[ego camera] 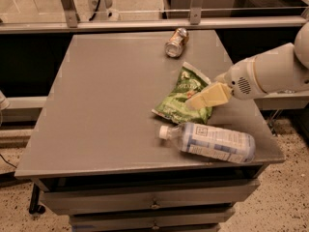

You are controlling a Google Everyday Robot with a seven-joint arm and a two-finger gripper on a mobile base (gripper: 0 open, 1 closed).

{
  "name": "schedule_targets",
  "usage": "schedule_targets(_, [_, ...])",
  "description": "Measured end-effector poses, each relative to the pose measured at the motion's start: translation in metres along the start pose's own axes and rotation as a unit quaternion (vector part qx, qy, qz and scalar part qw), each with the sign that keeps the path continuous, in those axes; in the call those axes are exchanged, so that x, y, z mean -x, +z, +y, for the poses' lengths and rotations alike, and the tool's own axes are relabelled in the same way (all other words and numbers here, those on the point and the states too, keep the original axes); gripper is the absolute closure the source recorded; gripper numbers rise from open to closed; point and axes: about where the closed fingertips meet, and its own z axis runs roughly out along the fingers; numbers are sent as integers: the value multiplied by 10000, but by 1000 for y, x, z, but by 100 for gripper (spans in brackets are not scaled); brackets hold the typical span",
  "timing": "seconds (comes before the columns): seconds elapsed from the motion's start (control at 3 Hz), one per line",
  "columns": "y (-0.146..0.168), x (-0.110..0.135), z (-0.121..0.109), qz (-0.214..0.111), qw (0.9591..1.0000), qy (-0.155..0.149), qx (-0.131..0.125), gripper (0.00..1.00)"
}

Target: Move green jalapeno chip bag near blue plastic bottle

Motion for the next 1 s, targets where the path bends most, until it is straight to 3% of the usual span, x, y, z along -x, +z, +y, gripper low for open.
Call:
schedule_targets(0.33, [-7, -5, -8, -238, 9992, -141, -273, 0])
schedule_targets(0.67, [-46, -23, -52, -761, 9919, -328, -965, 0])
schedule_targets(1.0, [-89, -28, -92, -1145, 9797, -503, -1566, 0])
